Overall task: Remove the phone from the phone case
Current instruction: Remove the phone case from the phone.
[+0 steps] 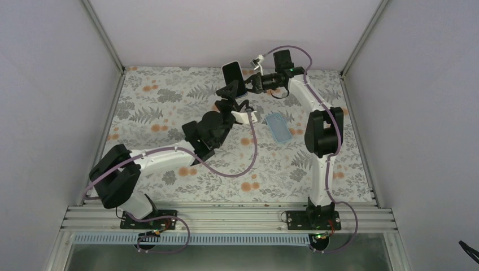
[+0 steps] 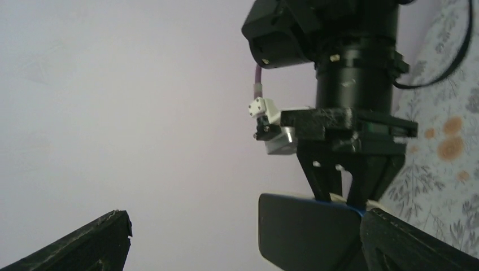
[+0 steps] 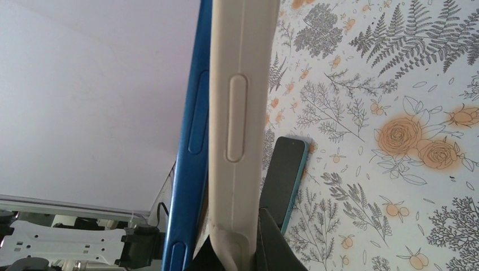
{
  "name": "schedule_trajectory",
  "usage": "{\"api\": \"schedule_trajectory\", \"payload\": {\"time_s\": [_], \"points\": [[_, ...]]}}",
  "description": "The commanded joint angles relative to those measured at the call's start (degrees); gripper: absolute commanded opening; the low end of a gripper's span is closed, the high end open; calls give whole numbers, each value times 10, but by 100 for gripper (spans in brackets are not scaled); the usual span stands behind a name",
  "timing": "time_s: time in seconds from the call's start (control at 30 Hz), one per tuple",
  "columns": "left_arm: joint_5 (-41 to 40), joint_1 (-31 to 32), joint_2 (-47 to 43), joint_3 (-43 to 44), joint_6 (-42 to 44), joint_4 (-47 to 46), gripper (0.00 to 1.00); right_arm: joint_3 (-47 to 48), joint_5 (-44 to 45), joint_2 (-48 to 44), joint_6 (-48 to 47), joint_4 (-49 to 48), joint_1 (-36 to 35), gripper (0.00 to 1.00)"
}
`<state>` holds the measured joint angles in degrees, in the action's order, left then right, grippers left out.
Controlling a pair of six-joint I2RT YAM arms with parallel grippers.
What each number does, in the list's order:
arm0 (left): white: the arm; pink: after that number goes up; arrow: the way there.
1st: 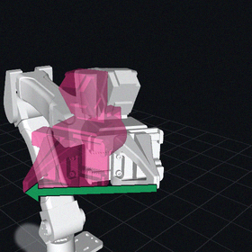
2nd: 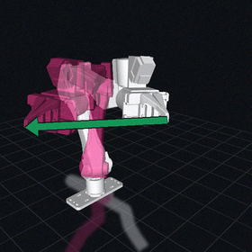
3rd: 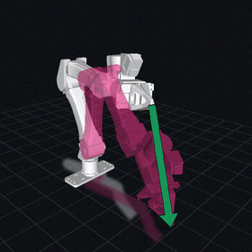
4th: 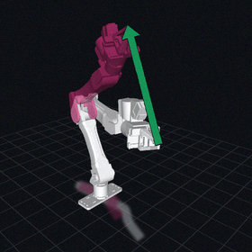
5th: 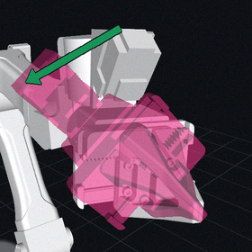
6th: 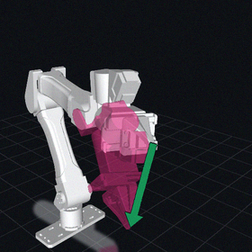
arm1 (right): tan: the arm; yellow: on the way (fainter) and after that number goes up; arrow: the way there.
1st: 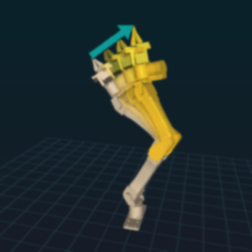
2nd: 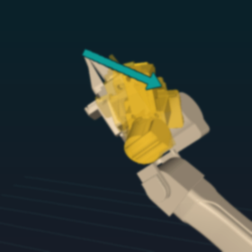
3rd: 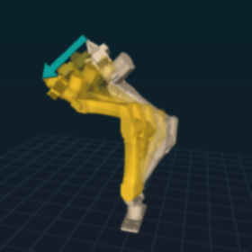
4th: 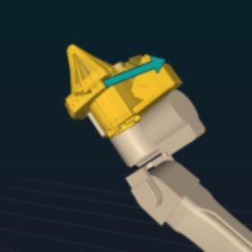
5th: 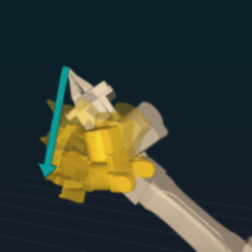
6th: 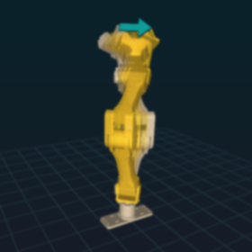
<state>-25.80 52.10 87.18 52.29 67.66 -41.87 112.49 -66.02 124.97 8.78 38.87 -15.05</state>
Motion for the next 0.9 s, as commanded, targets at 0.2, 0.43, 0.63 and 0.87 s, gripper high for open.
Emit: {"api": "schedule_trajectory", "payload": {"time_s": [0.2, 0.43, 0.63, 0.87], "points": [[69, -47, 39, 117, -145, 152, 100, 12, -34, -12, 30, -33, -4, 3], [124, -67, 34, 138, -173, 247, 100, 12, -30, -13, 49, -47, -4, 3], [105, -69, 51, 132, -162, 228, 100, 9, -29, -17, 54, -51, -5, 3], [59, -73, 80, 153, -144, 205, 100, -5, -29, -30, 59, -62, -5, 3]]}}
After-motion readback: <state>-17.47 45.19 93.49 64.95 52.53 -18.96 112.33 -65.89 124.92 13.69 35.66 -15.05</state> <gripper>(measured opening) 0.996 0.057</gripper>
